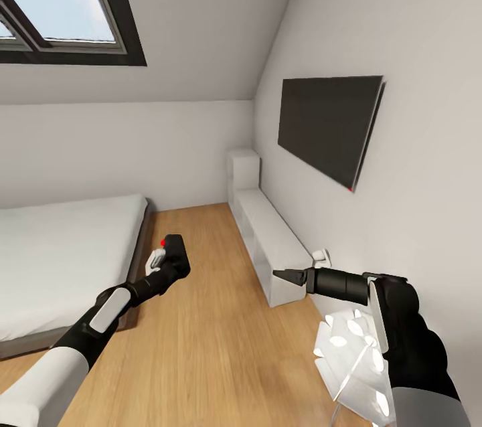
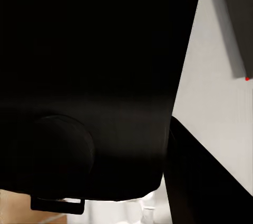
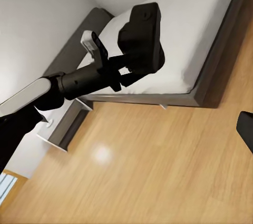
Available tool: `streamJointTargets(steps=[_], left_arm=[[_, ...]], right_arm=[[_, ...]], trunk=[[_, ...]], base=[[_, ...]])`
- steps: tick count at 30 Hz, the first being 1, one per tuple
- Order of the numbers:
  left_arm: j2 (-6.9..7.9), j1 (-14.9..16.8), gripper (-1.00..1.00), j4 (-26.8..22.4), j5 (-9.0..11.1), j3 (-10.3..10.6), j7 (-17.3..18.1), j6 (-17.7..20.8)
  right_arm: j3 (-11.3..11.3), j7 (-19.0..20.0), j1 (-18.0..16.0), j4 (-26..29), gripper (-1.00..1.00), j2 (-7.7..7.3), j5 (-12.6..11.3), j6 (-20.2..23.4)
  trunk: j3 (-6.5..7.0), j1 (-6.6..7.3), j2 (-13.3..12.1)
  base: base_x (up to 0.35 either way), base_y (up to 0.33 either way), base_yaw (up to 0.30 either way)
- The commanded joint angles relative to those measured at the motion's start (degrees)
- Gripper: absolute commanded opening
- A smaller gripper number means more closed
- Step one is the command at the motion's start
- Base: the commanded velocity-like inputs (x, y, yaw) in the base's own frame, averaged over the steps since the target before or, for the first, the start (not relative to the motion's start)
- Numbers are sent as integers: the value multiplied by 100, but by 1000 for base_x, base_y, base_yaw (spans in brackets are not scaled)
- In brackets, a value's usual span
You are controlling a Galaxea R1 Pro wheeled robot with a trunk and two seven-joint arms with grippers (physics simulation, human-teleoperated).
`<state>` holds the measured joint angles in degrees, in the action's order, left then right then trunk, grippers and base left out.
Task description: Attach the digital camera to the camera tripod in the bedroom.
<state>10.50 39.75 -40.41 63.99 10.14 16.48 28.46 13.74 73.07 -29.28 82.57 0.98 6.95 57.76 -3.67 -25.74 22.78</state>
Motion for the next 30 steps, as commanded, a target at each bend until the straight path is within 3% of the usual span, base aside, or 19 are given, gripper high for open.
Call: streamJointTargets(steps=[1, 30], left_arm=[[6, 6, -100, 0, 30, 16, 1, 11], [13, 6, -100, 5, 44, 15, 74, 24]], right_arm=[[15, 58, -8, 5, 100, 7, 60, 42], [15, 58, -8, 5, 100, 7, 58, 42]], trunk=[[-13, -4, 14], [-13, -4, 14]], base=[[0, 0, 0], [0, 0, 0]])
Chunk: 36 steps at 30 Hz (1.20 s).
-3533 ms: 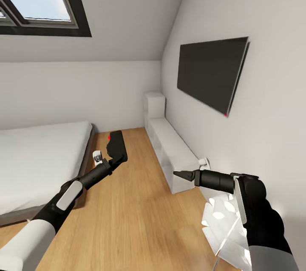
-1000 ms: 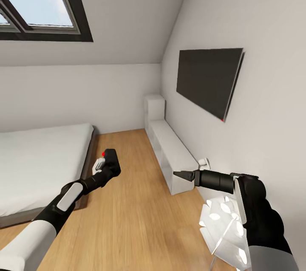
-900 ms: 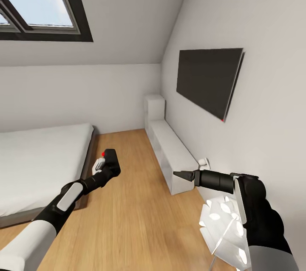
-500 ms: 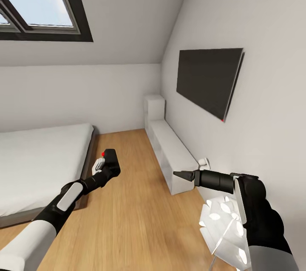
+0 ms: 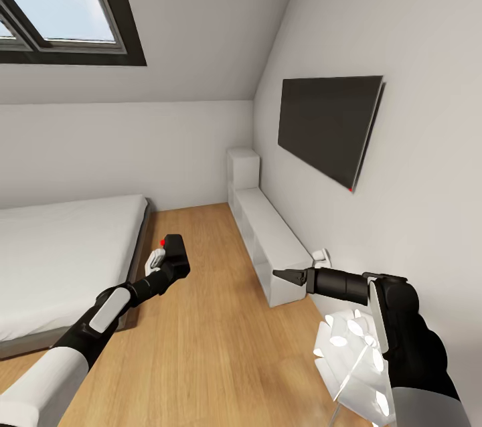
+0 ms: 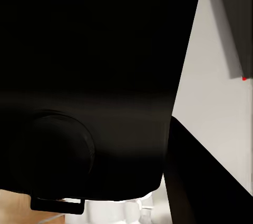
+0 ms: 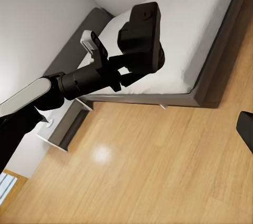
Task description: Attach the digital camera to the camera tripod in the bedroom.
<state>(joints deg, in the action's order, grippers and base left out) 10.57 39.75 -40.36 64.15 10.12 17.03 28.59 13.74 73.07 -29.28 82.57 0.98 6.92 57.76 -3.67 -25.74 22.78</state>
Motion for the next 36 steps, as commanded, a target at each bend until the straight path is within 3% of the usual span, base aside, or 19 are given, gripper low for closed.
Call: streamJointTargets(steps=[1, 23, 29, 34, 36], left_arm=[[6, 6, -100, 1, 27, 17, 25, 12], [14, 6, -100, -95, 28, 11, 55, 38], [24, 6, -100, -762, 25, 46, 63, 87], [18, 6, -100, -787, 35, 48, 64, 86], [17, 6, -100, -546, 41, 38, 58, 79]], right_arm=[[15, 58, -8, 5, 100, 7, 61, 42], [15, 91, -8, 15, 100, 7, 64, 32], [22, -16, -8, -6, 100, -10, 389, 29], [19, -55, -8, 13, 100, -43, 477, 26], [14, -71, -8, 31, 100, -59, 511, 25]], trunk=[[-13, -4, 14], [-13, -4, 14], [-13, -4, 14], [-13, -4, 14], [-13, -4, 14]], base=[[0, 0, 0], [0, 0, 0], [0, 0, 16], [0, 0, 182], [0, 0, 270]])
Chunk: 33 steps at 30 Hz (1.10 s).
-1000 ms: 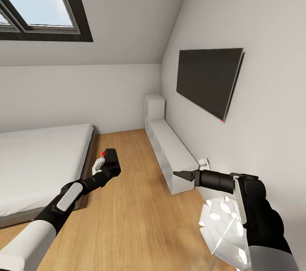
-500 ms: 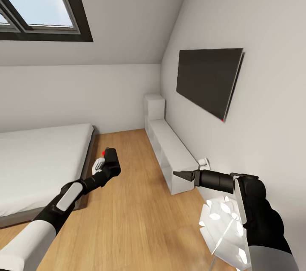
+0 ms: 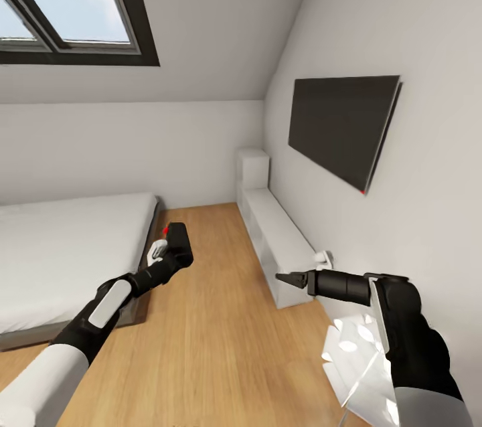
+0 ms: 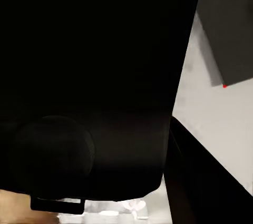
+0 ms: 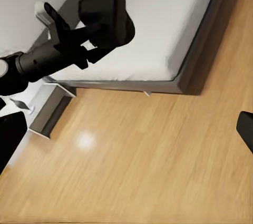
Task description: Attach the digital camera to the camera tripod in the bedroom.
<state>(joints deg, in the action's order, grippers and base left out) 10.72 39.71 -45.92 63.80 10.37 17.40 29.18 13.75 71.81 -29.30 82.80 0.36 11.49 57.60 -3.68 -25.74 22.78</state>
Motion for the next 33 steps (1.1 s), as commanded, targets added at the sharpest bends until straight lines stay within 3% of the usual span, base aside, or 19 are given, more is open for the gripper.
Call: streamJointTargets(steps=[1, 7, 9, 13, 33], left_arm=[[2, 11, -100, 58, 75, 10, 18, 20], [3, 11, -100, 329, 79, -23, 7, 18], [6, 11, -100, 389, 190, -171, -5, 22], [8, 11, -100, 402, 278, -239, -7, 25], [17, 11, -100, 414, 343, -280, -8, 26]], right_arm=[[11, 52, -6, 10, 100, 3, 56, 41], [6, 38, -6, 16, 100, 0, 69, 53], [5, 28, -6, 27, 100, 0, 72, 83], [5, 25, -7, 32, 100, 0, 72, 90], [-12, 24, -6, 43, 100, 0, 72, 66]], trunk=[[-12, -4, 14], [-12, -4, 14], [-12, -4, 14], [-6, -4, 14], [49, -4, 14]], base=[[0, 0, 288], [0, 0, 295], [0, 0, 299], [0, 0, 300], [0, 0, 300]])
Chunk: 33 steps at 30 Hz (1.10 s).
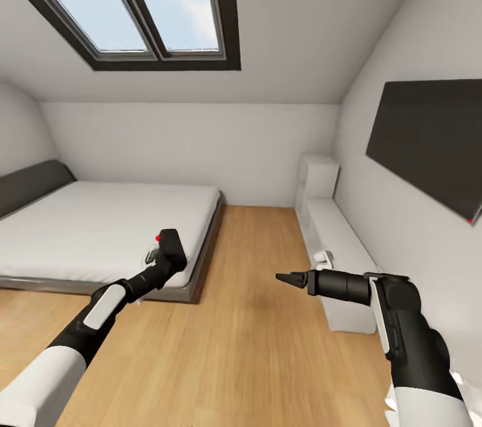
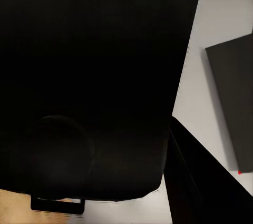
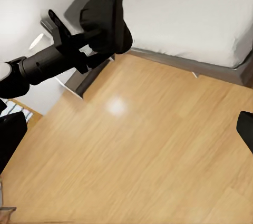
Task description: Attach the digital camera to the camera tripod in the bedroom.
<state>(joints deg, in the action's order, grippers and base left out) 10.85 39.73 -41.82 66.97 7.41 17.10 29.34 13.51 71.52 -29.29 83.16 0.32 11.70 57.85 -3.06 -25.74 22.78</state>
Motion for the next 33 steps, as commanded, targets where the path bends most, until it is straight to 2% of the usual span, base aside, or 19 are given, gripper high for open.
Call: streamJointTargets(steps=[1, 5, 16, 24, 33], left_arm=[[4, 8, -100, 5, 27, 16, 22, 11], [5, 8, -100, 10, 27, 16, 20, 11], [5, 8, -100, 16, 27, 15, 13, 18], [5, 8, -100, 16, 27, 15, 13, 54], [5, 8, -100, 16, 27, 15, 13, 63]], right_arm=[[12, 52, -6, 7, 100, 4, 52, 39], [11, 41, -6, 7, 100, 4, 58, 23], [-7, -327, -6, 7, 100, 24, 133, 8], [-242, -539, -6, 7, 100, 29, 139, 7], [-271, -638, -7, 7, 100, 30, 140, 7]], trunk=[[-11, -4, 14], [1, -4, 14], [32, -4, 14], [55, -4, 14], [81, -4, 14]], base=[[0, 0, 300], [0, 0, 300], [0, 0, 300], [0, 0, 300], [0, 0, 300]])
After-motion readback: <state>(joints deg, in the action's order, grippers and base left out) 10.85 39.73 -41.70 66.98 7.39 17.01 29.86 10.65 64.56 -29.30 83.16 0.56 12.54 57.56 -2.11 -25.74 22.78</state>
